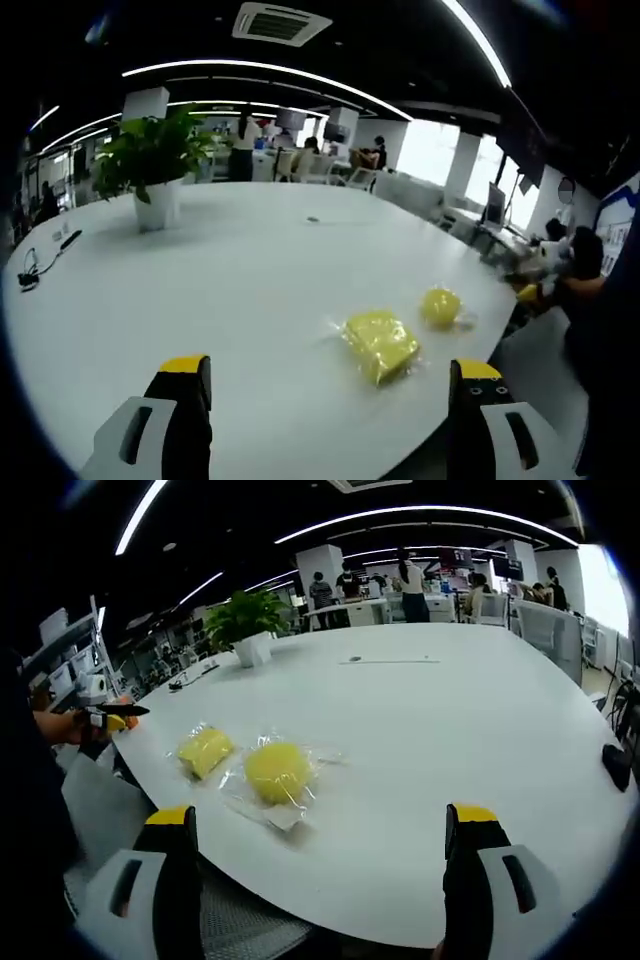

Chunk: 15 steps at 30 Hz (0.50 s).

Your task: Compare the silicone blocks by pressing each to a similar depth, holding the contact briefly, and releasing to observe deformation and rebound differences across the visible hardness samples.

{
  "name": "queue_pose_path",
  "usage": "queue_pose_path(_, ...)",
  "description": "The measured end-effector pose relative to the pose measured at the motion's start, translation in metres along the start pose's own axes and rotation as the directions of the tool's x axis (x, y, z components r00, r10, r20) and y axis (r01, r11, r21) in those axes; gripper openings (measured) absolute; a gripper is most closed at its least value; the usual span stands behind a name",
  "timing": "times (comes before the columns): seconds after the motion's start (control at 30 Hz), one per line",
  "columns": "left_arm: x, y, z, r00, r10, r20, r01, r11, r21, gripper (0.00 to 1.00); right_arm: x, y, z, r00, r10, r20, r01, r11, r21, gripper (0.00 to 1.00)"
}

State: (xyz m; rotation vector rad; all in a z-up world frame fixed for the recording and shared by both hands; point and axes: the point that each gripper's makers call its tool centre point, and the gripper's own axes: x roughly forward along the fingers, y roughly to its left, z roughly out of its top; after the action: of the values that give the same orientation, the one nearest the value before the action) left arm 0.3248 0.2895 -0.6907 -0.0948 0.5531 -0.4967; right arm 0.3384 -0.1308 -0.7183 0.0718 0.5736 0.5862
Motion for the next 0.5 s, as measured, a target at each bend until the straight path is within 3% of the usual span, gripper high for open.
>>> queue_pose_path(0.23, 0.0054, -0.0048, 0.0094, 0.999, -0.008, 0.031, 0.009, 1.000, -0.015, 1.00, -0.0013, -0.0006, -0.0029, 1.000, 0.006, -0.019, -0.006, 1.000, -0.005, 0.96)
queue_pose_path(0.5, 0.0084, -0.0039, 0.0051, 1.000, -0.010, 0.028, 0.011, 0.999, -0.032, 1.00, -0.0038, -0.0016, -0.0013, 1.000, 0.000, -0.018, 0.000, 1.000, -0.005, 0.96)
